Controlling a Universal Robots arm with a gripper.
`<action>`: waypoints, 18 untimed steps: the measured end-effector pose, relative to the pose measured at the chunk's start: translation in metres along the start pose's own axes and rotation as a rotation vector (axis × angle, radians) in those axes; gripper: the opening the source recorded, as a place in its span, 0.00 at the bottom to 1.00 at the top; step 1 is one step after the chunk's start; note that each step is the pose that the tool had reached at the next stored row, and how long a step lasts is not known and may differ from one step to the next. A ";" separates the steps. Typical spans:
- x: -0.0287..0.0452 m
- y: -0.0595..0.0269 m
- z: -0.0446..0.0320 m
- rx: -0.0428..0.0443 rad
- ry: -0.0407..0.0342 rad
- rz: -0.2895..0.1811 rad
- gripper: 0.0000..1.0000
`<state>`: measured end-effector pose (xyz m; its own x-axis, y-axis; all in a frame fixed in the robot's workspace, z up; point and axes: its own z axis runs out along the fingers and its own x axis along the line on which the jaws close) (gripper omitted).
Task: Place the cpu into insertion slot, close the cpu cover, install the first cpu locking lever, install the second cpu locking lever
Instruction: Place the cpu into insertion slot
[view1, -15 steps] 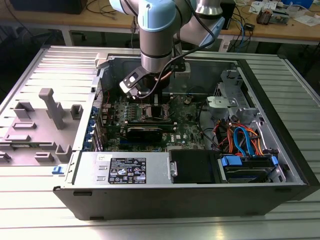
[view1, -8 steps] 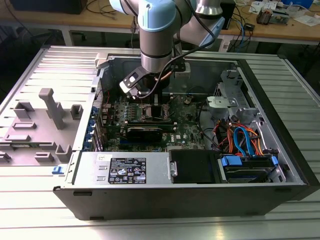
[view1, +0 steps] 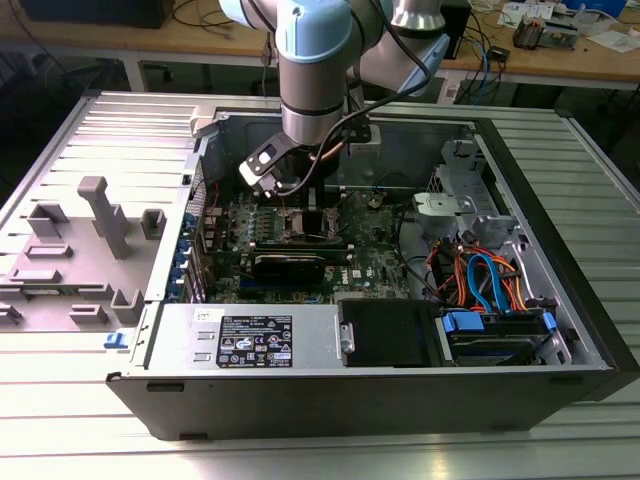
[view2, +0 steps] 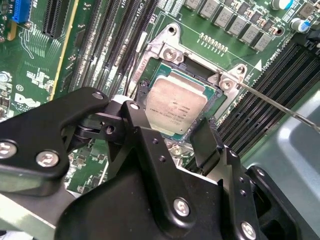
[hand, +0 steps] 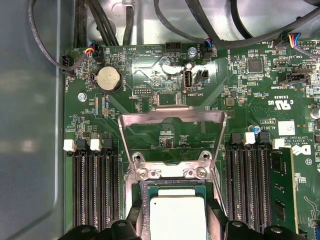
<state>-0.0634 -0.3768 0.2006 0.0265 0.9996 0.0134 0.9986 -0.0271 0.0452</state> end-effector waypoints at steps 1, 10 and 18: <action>0.0003 0.0000 0.0001 0.0002 0.0007 0.000 0.62; 0.0007 0.0013 0.0015 0.0010 0.0007 0.013 0.62; 0.0007 0.0015 0.0015 0.0010 0.0003 0.019 0.54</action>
<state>-0.0619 -0.3762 0.1992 0.0456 0.9989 0.0145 0.9980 -0.0462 0.0440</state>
